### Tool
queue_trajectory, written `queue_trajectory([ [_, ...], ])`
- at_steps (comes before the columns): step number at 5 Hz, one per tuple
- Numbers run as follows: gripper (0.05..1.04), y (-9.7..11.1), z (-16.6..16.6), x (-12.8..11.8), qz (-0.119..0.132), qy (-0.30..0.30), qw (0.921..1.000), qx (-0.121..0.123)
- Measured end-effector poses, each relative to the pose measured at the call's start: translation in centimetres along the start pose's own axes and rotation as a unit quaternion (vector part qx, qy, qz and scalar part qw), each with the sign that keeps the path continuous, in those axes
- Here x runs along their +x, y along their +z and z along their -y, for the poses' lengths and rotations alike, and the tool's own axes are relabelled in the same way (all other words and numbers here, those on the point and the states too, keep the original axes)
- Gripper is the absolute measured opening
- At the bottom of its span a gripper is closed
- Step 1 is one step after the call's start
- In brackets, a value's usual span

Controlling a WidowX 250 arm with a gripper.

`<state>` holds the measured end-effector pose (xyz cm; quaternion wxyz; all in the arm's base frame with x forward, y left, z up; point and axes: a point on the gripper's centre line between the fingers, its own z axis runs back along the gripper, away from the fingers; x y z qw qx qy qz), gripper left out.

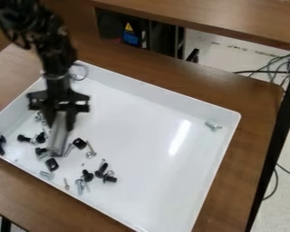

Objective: Sweep into pile

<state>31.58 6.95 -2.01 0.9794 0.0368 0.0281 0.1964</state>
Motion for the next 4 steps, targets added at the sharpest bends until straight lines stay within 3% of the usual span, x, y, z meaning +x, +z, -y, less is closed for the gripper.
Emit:
queue_trajectory([
  [1,0.356,2.1,5.4,-2.1,0.028,-0.064,0.9971,0.03],
  [2,0.356,2.5,9.7,-4.6,0.034,-0.113,0.9919,0.048],
  [3,0.356,1.7,13.8,-7.4,0.028,-0.142,0.9894,0.004],
  [4,0.356,-0.1,15.3,-11.0,0.001,-0.159,0.9867,-0.036],
])
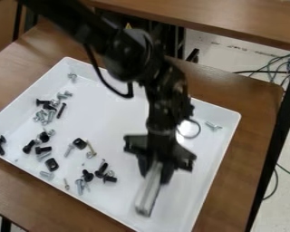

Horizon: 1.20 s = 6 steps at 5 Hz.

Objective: Sweep into pile

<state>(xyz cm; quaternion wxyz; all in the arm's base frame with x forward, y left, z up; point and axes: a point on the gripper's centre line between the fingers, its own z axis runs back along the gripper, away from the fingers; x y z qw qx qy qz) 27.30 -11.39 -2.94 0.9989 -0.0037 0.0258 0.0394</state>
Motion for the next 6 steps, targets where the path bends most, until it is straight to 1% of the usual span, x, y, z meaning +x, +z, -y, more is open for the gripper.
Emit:
queue_trajectory([
  [1,0.356,-0.9,0.4,-0.4,0.001,0.002,0.9998,-0.02],
  [2,0.356,-1.8,-1.7,0.0,-0.025,-0.016,0.9989,0.035],
  [3,0.356,-2.3,-4.1,0.7,-0.029,-0.049,0.9964,0.064],
  [4,0.356,-2.5,-7.0,1.4,-0.023,-0.056,0.9955,0.073],
  [5,0.356,-2.4,-11.8,2.3,-0.024,-0.038,0.995,0.089],
  [6,0.356,-2.2,-16.3,2.9,-0.018,-0.025,0.9941,0.104],
])
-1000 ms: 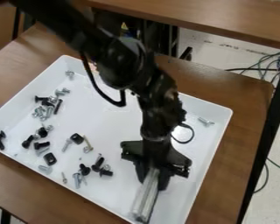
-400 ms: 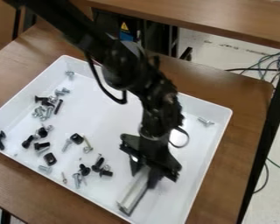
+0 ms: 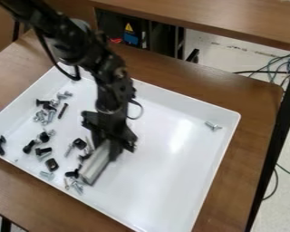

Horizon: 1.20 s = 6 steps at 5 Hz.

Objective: Sweep into pile

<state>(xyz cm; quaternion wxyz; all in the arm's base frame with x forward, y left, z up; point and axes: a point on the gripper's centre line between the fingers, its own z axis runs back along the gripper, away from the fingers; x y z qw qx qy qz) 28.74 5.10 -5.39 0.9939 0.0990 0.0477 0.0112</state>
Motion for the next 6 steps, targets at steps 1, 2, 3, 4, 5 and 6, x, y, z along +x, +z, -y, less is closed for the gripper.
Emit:
queue_trajectory([
  [1,0.356,-1.0,-5.0,-0.3,-0.01,0.01,0.9998,0.014],
  [2,0.356,-2.0,-9.0,-0.3,-0.022,-0.008,0.9991,0.036],
  [3,0.356,-2.5,-11.7,-0.3,-0.03,-0.016,0.998,0.052],
  [4,0.356,-2.4,-12.4,0.7,-0.027,-0.018,0.9985,0.045],
  [5,0.355,-2.2,-11.2,1.1,-0.028,-0.014,0.9992,0.023],
  [6,0.356,-1.3,-9.2,1.9,-0.027,-0.005,0.9996,0.007],
])
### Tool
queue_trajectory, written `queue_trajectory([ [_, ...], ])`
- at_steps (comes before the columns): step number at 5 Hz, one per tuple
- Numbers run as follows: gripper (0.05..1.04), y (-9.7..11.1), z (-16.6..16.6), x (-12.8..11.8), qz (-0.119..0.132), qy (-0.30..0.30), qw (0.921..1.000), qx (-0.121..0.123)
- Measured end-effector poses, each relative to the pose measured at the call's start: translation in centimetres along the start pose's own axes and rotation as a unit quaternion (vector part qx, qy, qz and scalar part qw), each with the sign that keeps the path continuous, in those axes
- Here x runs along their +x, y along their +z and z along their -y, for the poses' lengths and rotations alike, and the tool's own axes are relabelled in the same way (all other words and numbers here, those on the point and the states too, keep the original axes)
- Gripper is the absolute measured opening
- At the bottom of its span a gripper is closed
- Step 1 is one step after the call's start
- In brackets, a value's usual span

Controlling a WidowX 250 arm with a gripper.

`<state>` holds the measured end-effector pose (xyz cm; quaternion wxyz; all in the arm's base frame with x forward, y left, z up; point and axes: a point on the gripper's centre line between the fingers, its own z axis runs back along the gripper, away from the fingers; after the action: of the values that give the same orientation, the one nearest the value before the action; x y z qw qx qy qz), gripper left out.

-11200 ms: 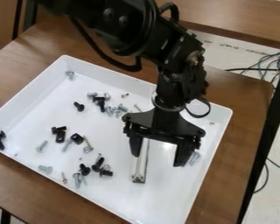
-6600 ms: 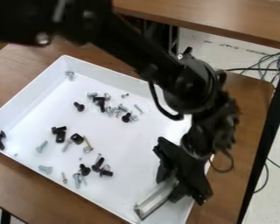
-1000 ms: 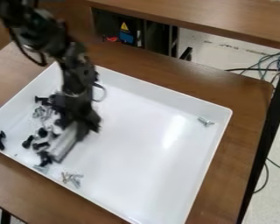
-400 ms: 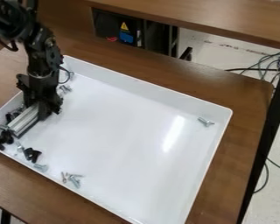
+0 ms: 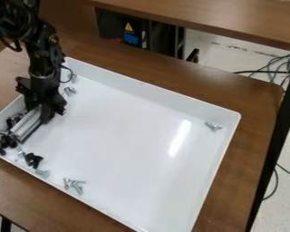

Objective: Sweep into pile

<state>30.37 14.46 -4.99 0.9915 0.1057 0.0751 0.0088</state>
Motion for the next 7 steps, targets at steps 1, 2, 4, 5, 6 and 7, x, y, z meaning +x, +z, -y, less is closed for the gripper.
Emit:
queue_trajectory([
  [1,0.355,0.5,1.6,-0.2,-0.008,0.038,0.999,-0.021],
  [2,0.355,1.8,3.9,0.4,0.002,0.042,0.9987,-0.028],
  [4,0.355,3.0,9.1,0.2,0.005,0.009,0.9997,-0.02],
  [5,0.355,4.1,14.3,0.1,0.028,-0.053,0.9976,-0.034],
  [6,0.355,5.0,18.9,-0.9,0.035,-0.124,0.9905,-0.047],
  [7,0.355,5.5,20.4,-1.3,0.031,-0.151,0.9865,-0.054],
])
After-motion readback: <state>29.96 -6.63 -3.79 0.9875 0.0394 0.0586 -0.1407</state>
